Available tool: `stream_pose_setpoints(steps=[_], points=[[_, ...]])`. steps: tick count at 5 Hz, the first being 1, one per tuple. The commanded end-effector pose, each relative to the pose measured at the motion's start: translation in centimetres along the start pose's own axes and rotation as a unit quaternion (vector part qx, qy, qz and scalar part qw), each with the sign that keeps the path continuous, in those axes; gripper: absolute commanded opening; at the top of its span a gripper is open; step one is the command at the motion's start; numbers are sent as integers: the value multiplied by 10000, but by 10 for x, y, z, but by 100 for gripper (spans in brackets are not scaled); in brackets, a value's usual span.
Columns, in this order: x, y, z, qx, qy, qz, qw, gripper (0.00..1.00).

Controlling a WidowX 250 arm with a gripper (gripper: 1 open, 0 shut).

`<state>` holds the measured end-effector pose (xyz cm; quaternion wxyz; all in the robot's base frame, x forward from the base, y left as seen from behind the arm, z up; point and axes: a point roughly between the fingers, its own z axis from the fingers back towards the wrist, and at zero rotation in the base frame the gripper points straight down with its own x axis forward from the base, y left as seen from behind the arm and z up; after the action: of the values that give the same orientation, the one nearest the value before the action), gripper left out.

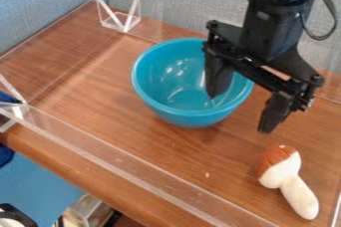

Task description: Remove the mushroom from inside the blue bowl and put it on the table

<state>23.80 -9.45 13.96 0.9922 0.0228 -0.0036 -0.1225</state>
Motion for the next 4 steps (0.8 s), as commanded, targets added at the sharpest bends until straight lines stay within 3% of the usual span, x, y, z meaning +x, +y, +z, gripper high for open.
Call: stream_pose_setpoints(steps=[1,2,4], points=[[13,7,4,7,-176,48,9998,100],[18,12,-3,28,-132,52,9999,100],[21,12,2,99,-158,18,9998,100]])
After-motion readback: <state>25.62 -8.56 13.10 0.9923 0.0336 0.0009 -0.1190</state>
